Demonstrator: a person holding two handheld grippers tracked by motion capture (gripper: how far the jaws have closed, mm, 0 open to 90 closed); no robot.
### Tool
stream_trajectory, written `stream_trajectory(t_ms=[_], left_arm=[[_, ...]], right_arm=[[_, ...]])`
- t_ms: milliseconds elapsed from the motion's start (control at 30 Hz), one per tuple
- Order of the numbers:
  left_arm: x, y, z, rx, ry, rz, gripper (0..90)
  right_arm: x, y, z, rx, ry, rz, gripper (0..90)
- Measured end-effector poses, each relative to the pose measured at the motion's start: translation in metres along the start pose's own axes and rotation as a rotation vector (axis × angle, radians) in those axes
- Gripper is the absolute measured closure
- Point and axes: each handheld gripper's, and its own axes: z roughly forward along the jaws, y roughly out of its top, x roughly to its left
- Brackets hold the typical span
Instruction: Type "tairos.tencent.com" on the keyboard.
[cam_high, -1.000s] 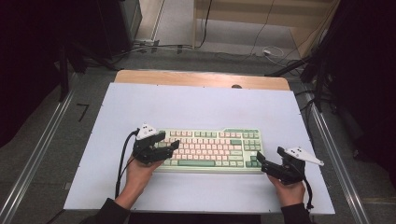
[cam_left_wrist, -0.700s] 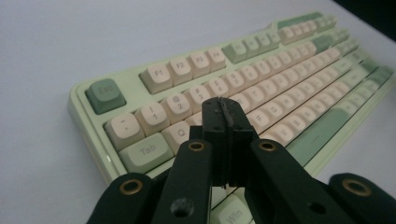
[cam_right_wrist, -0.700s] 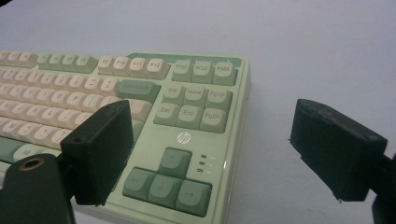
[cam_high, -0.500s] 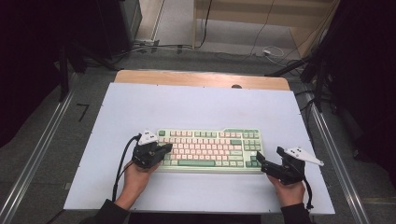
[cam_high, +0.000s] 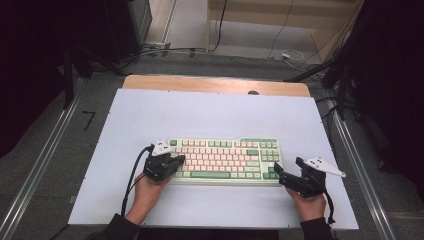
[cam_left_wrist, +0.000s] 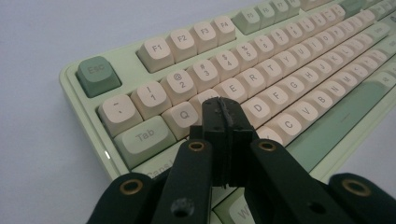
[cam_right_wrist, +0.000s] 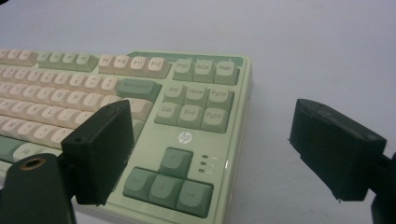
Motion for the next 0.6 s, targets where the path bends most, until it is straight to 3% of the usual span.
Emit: stream_trajectory(t_ms=[100,167,233,300,333,367,433,600], left_arm=[[0.001,-0.001,0.002,0.007,0.003,-0.003,90.0],[0.001,0.0,-0.001,-0.021,-0.011,-0.027,90.0],[0.003,0.001,-0.008,-0.068,-0.029,-0.052,72.1],[0.003,0.001,-0.015,-0.121,-0.006,-0.05,49.8],[0.003,0.001,-0.017,-0.136,0.0,-0.045,49.8],[0.004,0.002,-0.017,-0.144,-0.015,-0.049,43.9],[0.007,0.001,-0.016,-0.136,-0.062,-0.075,42.8],[0.004,0.001,-0.017,-0.149,-0.006,-0.071,31.8]], right_arm=[[0.0,0.0,0.0,0.0,0.001,0.001,12.1],[0.0,0.0,0.0,0.0,0.001,0.003,12.1],[0.0,0.0,0.0,0.0,0.003,-0.001,12.1],[0.0,0.0,0.001,0.002,0.005,-0.003,12.1],[0.0,0.0,0.001,0.002,0.005,-0.003,12.1],[0.001,0.0,0.001,-0.003,0.008,0.0,12.7],[0.001,0.001,0.001,-0.005,0.012,-0.002,12.7],[0.009,0.005,0.006,-0.013,0.037,-0.018,13.4]])
